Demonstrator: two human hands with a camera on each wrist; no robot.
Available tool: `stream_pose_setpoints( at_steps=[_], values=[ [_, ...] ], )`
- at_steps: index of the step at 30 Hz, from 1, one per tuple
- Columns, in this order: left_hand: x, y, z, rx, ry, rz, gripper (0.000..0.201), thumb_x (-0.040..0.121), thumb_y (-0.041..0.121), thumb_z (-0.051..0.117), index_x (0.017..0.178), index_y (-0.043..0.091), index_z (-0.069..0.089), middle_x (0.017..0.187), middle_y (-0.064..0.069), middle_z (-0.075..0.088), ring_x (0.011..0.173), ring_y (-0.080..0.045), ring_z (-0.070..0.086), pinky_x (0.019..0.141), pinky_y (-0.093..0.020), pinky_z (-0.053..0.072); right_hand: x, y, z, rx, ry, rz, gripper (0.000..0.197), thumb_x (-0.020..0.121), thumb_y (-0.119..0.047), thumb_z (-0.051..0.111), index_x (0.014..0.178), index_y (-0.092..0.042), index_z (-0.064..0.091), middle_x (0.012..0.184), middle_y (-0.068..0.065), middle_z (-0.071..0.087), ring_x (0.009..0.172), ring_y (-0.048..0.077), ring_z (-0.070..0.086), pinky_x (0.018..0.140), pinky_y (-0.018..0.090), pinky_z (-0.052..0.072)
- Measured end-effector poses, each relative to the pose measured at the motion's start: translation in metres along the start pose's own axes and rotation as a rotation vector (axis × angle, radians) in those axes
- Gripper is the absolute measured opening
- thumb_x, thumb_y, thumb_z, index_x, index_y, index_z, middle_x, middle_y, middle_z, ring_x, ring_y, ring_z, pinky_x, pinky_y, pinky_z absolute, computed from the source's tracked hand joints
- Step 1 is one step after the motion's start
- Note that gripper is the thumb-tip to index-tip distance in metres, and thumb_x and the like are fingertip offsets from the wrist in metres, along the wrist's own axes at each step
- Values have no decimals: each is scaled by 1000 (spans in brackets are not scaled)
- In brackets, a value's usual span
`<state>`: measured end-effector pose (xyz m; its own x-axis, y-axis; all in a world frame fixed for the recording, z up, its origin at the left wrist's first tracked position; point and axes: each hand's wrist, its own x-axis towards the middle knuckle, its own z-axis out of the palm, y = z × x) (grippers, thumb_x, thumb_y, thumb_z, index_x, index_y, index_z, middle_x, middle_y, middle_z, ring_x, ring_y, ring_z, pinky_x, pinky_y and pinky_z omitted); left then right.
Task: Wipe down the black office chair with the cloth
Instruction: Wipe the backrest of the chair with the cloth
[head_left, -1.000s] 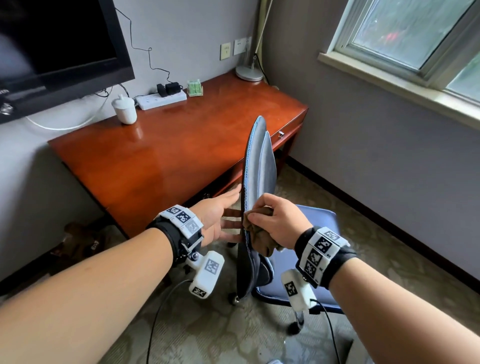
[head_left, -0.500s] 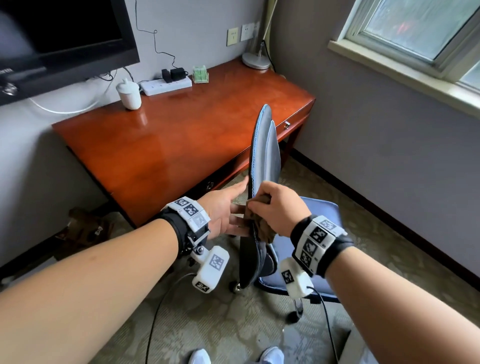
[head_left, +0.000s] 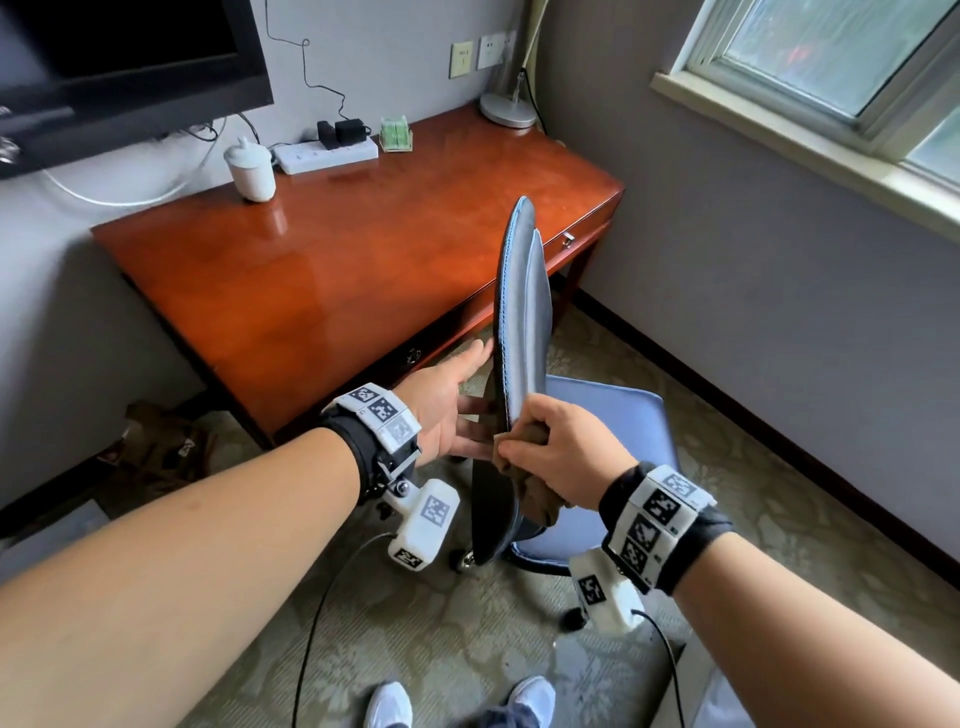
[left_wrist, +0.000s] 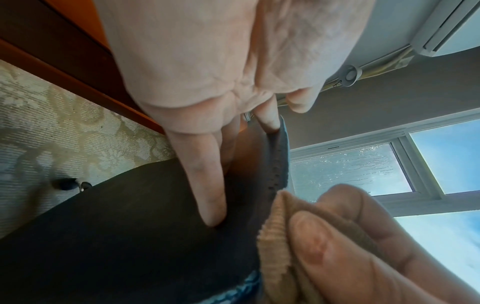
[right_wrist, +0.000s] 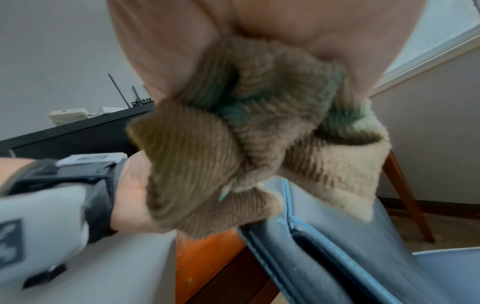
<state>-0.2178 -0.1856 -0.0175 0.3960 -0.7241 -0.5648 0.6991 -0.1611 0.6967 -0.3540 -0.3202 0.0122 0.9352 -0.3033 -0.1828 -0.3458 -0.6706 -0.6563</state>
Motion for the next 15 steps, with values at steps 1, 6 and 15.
stream_pose_setpoints(
  at_steps=[1, 6, 15],
  values=[
    [0, 0, 2, 4, 7, -5, 53, 93, 73, 58, 135, 41, 61, 130, -31, 67, 88, -41, 75, 71, -50, 63, 0, 1, -5, 66, -1, 20, 22, 85, -27, 78, 79, -19, 59, 79, -9, 75, 62, 9, 65, 52, 28, 51],
    [1, -1, 7, 20, 43, -28, 66, 84, 75, 70, 128, 25, 68, 129, -27, 70, 101, -47, 75, 76, -54, 62, 2, 0, -34, 297, 232, 128, 21, 87, -22, 79, 82, -12, 62, 66, 0, 66, 50, 18, 61, 39, 44, 52],
    [-4, -1, 4, 10, 34, -32, 69, 88, 74, 66, 137, 26, 64, 136, -30, 64, 95, -42, 74, 73, -52, 63, 0, 4, 2, -22, 8, -15, 25, 85, -34, 75, 80, -22, 55, 81, -3, 72, 70, 17, 66, 59, 35, 57]
  ],
)
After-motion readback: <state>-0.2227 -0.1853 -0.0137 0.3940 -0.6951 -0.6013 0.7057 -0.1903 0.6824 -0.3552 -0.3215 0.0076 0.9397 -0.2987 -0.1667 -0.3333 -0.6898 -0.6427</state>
